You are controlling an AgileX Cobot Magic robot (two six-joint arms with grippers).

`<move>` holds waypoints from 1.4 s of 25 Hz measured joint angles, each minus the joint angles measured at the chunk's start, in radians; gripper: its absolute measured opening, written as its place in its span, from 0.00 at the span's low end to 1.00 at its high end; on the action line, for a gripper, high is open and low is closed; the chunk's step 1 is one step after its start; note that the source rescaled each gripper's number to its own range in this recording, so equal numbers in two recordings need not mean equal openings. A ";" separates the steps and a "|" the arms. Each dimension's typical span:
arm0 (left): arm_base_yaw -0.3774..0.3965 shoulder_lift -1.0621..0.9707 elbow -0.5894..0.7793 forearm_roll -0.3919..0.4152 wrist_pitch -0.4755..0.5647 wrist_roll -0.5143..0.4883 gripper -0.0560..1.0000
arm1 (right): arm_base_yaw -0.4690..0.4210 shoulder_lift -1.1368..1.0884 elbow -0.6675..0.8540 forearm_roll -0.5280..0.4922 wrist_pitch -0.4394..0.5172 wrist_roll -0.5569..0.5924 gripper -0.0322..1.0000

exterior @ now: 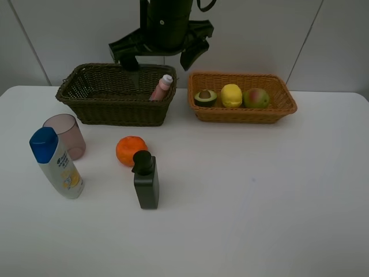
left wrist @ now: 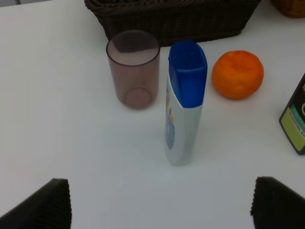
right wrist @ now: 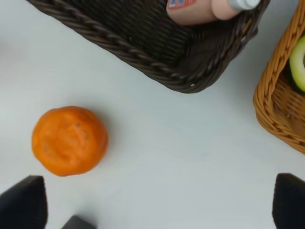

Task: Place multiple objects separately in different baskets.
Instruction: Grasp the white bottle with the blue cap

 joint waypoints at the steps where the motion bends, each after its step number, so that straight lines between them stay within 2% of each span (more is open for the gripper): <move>1: 0.000 0.000 0.000 0.000 0.000 0.000 1.00 | 0.001 -0.019 0.011 0.002 0.001 0.000 1.00; 6: 0.000 0.000 0.000 0.000 0.000 0.000 1.00 | 0.002 -0.137 0.126 0.004 0.001 0.004 1.00; 15: 0.000 0.000 0.000 0.000 0.000 0.000 1.00 | 0.002 -0.393 0.442 -0.001 0.002 0.025 1.00; 18: 0.000 0.000 0.000 0.000 0.000 0.000 1.00 | 0.002 -0.499 0.556 -0.001 0.000 -0.009 1.00; 26: 0.000 0.000 0.000 0.000 0.000 0.000 1.00 | 0.002 -0.845 0.906 -0.001 -0.105 -0.034 1.00; 30: 0.000 0.000 0.000 0.000 0.000 0.000 1.00 | 0.003 -1.030 1.071 -0.015 -0.158 0.029 1.00; 35: 0.000 0.000 0.000 0.000 0.000 0.000 1.00 | 0.003 -1.270 1.226 -0.094 -0.186 0.093 1.00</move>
